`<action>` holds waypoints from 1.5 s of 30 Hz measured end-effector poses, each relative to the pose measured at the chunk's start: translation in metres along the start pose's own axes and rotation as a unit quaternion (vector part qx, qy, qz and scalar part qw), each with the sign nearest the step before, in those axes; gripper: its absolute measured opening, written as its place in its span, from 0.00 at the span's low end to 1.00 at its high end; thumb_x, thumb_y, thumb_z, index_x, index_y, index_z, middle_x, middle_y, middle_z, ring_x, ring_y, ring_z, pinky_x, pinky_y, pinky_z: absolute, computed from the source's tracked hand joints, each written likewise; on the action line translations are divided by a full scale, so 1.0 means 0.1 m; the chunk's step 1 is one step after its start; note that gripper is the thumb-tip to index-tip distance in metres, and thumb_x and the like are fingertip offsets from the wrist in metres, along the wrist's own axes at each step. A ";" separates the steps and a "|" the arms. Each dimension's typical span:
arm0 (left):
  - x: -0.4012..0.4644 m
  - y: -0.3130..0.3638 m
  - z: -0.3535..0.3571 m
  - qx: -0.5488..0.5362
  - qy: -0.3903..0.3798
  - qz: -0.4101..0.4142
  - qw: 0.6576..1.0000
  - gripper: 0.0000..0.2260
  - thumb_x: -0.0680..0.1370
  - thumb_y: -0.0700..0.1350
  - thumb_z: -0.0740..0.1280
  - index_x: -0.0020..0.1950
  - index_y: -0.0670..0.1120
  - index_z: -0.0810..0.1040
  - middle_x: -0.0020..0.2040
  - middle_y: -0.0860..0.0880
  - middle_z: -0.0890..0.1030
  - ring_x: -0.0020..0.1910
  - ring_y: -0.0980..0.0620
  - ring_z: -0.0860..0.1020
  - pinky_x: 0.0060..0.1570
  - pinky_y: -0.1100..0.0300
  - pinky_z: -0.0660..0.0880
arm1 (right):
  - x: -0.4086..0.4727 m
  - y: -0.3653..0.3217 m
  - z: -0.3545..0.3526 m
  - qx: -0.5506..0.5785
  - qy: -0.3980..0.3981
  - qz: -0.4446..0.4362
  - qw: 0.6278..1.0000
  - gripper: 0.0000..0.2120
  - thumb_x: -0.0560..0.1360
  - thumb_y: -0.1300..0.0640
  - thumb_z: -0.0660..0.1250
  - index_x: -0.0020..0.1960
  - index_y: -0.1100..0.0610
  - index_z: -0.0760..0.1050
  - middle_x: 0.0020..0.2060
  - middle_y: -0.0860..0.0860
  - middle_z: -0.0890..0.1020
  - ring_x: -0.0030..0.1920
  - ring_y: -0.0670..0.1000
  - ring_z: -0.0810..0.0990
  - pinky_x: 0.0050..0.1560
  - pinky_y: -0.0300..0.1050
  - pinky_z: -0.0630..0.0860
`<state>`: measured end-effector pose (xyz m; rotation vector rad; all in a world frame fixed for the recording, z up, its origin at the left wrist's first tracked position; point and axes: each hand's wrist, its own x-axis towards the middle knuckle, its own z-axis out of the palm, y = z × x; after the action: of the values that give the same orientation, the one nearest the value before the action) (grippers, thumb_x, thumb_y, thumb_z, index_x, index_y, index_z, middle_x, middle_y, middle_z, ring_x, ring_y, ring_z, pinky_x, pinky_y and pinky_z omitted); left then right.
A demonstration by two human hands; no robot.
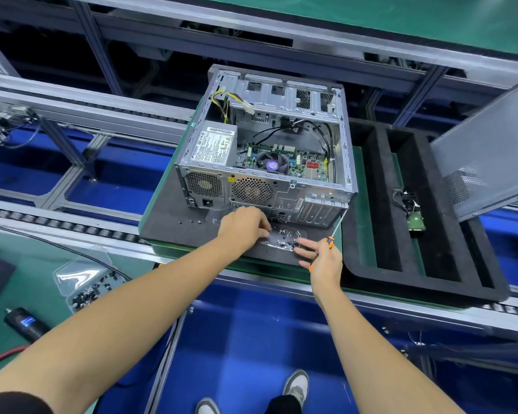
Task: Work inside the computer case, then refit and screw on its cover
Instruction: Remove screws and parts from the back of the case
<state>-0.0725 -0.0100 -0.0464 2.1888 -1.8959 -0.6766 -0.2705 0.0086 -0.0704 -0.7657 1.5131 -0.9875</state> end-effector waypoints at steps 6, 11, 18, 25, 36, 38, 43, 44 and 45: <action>0.05 -0.18 -0.07 -0.068 -0.013 -0.019 0.997 0.06 0.79 0.49 0.72 0.55 0.52 0.86 0.50 0.50 0.86 0.52 0.49 0.82 0.53 0.52 0.79 | 0.01 0.02 -0.01 -0.003 -0.008 -0.006 1.000 0.16 0.86 0.55 0.51 0.51 0.56 0.77 0.47 0.49 0.88 0.46 0.53 0.88 0.41 0.48 0.79; 0.07 -0.11 -0.17 0.018 -0.043 0.031 0.998 0.07 0.78 0.47 0.72 0.55 0.53 0.86 0.54 0.51 0.86 0.54 0.48 0.82 0.54 0.49 0.81 | 0.03 0.04 0.00 -0.009 -0.012 -0.007 1.000 0.17 0.85 0.55 0.51 0.51 0.57 0.78 0.47 0.49 0.88 0.46 0.53 0.88 0.42 0.50 0.80; 0.04 0.17 -0.13 0.264 -0.067 0.080 0.959 0.06 0.79 0.39 0.70 0.56 0.43 0.80 0.52 0.42 0.81 0.48 0.39 0.82 0.40 0.50 0.74 | 0.03 0.03 0.02 -0.016 0.001 -0.007 1.000 0.18 0.86 0.54 0.51 0.51 0.56 0.79 0.46 0.48 0.88 0.46 0.52 0.88 0.43 0.50 0.81; -0.05 0.10 -0.06 0.261 -0.042 0.123 0.956 0.07 0.82 0.40 0.66 0.60 0.43 0.74 0.54 0.43 0.81 0.50 0.38 0.82 0.40 0.49 0.74 | -0.01 0.00 0.03 -0.017 0.014 -0.003 1.000 0.17 0.85 0.56 0.52 0.49 0.56 0.79 0.46 0.49 0.88 0.46 0.52 0.88 0.41 0.48 0.79; -0.75 -0.82 -0.07 0.089 0.201 0.385 0.896 0.22 0.86 0.54 0.56 0.44 0.45 0.83 0.34 0.48 0.74 0.33 0.49 0.72 0.23 0.60 0.63 | -0.08 -0.02 0.08 -0.011 0.048 -0.011 0.999 0.17 0.84 0.55 0.52 0.49 0.56 0.79 0.45 0.49 0.88 0.43 0.50 0.88 0.44 0.48 0.80; -0.73 -0.97 -0.07 0.020 0.221 0.257 0.941 0.14 0.82 0.52 0.66 0.45 0.45 0.84 0.37 0.49 0.79 0.36 0.48 0.79 0.28 0.57 0.75 | -0.10 -0.01 0.08 0.001 0.057 -0.019 0.998 0.17 0.84 0.56 0.52 0.47 0.56 0.79 0.44 0.50 0.88 0.42 0.52 0.87 0.41 0.46 0.79; -0.52 -1.07 -0.05 -0.068 0.196 0.077 0.975 0.07 0.78 0.52 0.73 0.49 0.49 0.82 0.46 0.52 0.82 0.45 0.51 0.82 0.44 0.55 0.79 | -0.16 0.03 0.13 -0.007 0.122 -0.052 0.991 0.16 0.81 0.58 0.56 0.38 0.57 0.76 0.31 0.48 0.83 0.29 0.50 0.79 0.35 0.46 0.74; -0.47 -1.05 -0.03 -0.067 0.183 0.066 0.979 0.07 0.79 0.53 0.72 0.49 0.50 0.81 0.47 0.53 0.81 0.45 0.51 0.81 0.44 0.55 0.79 | -0.18 0.05 0.14 -0.006 0.134 -0.063 0.989 0.15 0.81 0.59 0.57 0.37 0.57 0.74 0.28 0.47 0.81 0.26 0.48 0.76 0.33 0.45 0.72; -0.42 -1.02 -0.01 -0.065 0.169 0.060 0.982 0.07 0.79 0.53 0.71 0.49 0.50 0.80 0.47 0.54 0.80 0.45 0.51 0.80 0.45 0.54 0.78 | -0.21 0.07 0.16 0.001 0.140 -0.077 0.987 0.14 0.80 0.59 0.57 0.37 0.56 0.73 0.27 0.47 0.78 0.24 0.46 0.73 0.32 0.45 0.70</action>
<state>0.0158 0.0492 -0.0779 1.9446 -1.7381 -0.3660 -0.2504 0.0276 -0.0680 -0.7748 1.7122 -1.2536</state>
